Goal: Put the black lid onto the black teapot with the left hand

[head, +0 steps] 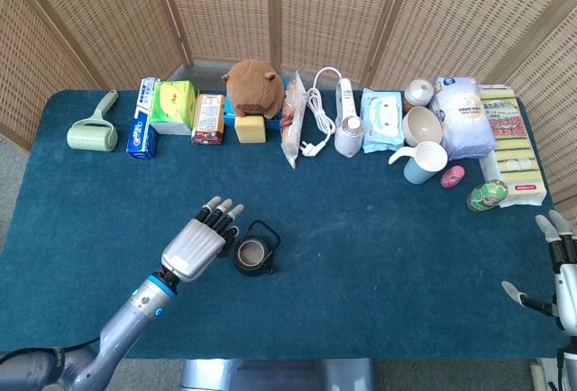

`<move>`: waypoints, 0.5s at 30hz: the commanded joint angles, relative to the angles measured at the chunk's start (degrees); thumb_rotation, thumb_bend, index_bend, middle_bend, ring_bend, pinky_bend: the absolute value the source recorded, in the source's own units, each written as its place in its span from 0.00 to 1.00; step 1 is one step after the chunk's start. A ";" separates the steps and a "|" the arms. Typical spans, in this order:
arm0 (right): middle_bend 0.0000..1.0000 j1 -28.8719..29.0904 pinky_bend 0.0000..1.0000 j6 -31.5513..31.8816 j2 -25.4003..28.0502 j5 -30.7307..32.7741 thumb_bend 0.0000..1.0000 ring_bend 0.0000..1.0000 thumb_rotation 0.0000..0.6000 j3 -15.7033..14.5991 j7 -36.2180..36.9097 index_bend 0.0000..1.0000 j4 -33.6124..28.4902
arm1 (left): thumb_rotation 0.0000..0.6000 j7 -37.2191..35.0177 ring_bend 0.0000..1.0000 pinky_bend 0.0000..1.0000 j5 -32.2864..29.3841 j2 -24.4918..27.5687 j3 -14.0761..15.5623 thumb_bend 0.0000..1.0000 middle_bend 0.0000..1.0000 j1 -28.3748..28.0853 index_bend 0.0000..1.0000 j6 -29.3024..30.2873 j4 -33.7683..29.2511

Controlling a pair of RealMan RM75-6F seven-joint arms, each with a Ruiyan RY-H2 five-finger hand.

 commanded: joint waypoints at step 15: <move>0.00 0.04 0.00 -0.16 0.02 0.07 0.13 0.00 1.00 -0.03 0.17 0.00 0.13 | 1.00 8.68 0.00 0.07 -5.08 -8.10 -2.15 0.28 0.08 -2.54 0.36 -3.28 2.70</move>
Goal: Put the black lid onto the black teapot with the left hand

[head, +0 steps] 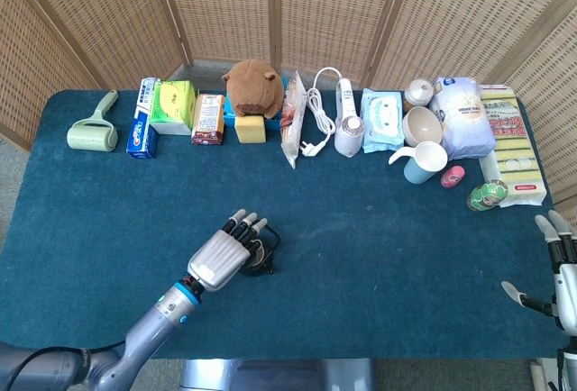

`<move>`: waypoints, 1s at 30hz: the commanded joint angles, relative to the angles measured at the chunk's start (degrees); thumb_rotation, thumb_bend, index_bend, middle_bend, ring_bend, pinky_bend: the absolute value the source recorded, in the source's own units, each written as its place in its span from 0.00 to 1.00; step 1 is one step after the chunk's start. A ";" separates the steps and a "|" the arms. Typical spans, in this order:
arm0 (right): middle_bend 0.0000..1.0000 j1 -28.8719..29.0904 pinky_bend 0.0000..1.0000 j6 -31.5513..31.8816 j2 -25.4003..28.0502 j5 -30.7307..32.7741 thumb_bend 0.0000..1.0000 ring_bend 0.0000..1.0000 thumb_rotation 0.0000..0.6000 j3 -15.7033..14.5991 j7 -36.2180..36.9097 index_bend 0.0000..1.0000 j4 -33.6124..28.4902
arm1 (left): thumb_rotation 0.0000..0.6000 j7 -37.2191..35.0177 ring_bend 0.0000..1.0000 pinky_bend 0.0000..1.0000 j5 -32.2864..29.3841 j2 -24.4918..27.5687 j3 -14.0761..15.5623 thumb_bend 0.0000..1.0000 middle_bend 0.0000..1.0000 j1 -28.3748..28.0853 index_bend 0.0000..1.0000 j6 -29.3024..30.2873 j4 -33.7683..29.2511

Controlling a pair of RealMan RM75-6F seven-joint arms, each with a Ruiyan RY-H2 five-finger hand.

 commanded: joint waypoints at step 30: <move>0.00 -0.04 0.00 -0.04 0.47 0.27 0.13 0.00 1.00 0.17 0.93 0.00 -0.07 | 1.00 8.37 0.00 0.07 -10.53 -4.13 -2.54 0.27 0.01 -4.22 0.35 -0.57 1.22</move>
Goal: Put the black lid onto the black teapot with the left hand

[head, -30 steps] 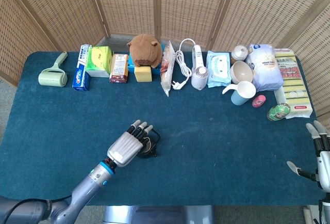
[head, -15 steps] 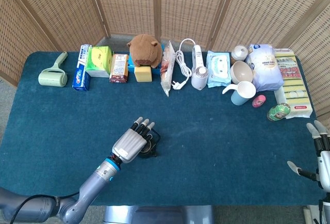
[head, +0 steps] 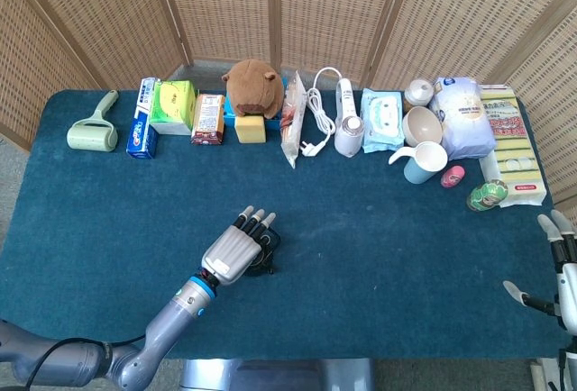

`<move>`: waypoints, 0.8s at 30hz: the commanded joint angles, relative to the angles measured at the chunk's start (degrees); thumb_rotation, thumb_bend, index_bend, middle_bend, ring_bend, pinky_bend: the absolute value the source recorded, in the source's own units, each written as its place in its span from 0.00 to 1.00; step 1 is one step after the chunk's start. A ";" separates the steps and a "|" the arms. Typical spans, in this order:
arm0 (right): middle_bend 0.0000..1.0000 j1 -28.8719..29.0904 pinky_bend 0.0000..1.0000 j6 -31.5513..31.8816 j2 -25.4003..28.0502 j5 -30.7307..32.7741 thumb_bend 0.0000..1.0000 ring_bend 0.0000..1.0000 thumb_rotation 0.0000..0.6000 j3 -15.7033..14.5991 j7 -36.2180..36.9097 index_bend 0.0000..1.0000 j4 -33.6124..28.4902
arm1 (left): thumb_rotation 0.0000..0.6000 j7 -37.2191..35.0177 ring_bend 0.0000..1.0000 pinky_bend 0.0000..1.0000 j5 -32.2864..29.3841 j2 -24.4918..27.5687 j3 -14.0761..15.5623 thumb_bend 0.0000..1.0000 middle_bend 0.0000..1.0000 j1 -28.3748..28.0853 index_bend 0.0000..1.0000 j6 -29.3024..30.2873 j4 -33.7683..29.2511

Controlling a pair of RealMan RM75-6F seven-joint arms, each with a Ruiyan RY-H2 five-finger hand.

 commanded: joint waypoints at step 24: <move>0.00 0.05 0.00 -0.15 0.10 0.06 0.13 0.00 1.00 0.00 0.08 0.00 -0.09 | 1.00 3.62 0.00 0.07 -4.25 2.54 -1.21 0.21 0.00 -2.13 0.12 5.56 -8.46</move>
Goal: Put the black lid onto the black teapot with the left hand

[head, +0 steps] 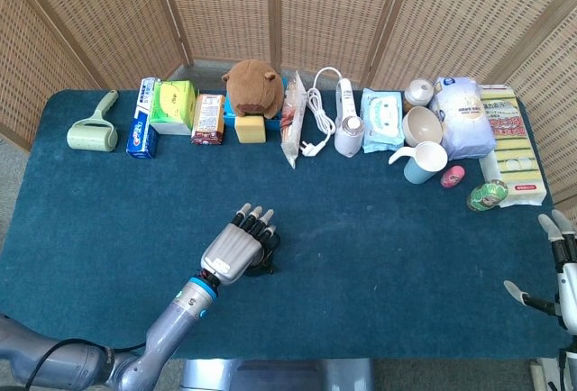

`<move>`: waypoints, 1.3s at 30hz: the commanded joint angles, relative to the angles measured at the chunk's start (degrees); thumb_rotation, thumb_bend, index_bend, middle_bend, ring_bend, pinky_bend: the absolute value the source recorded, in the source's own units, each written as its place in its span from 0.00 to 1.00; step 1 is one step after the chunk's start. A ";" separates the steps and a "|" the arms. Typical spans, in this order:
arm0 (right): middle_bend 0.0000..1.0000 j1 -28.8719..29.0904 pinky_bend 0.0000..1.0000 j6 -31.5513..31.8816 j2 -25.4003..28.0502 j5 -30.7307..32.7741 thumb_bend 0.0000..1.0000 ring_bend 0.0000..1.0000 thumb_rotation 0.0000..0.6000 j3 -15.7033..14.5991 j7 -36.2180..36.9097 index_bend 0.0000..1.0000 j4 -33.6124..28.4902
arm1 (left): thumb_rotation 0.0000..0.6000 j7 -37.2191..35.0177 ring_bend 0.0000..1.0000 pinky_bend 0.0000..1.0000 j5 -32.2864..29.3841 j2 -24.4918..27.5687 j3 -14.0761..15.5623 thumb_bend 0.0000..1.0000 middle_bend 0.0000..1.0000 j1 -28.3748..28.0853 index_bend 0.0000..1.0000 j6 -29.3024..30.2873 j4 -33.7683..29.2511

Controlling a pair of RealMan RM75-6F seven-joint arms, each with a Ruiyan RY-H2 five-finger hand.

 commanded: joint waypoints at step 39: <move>0.00 -0.25 0.00 0.37 0.66 -0.17 0.13 0.00 1.00 0.05 1.47 0.00 -0.19 | 1.00 -4.84 0.00 0.07 2.18 -5.50 -0.35 0.21 0.00 -2.76 0.12 -1.74 8.81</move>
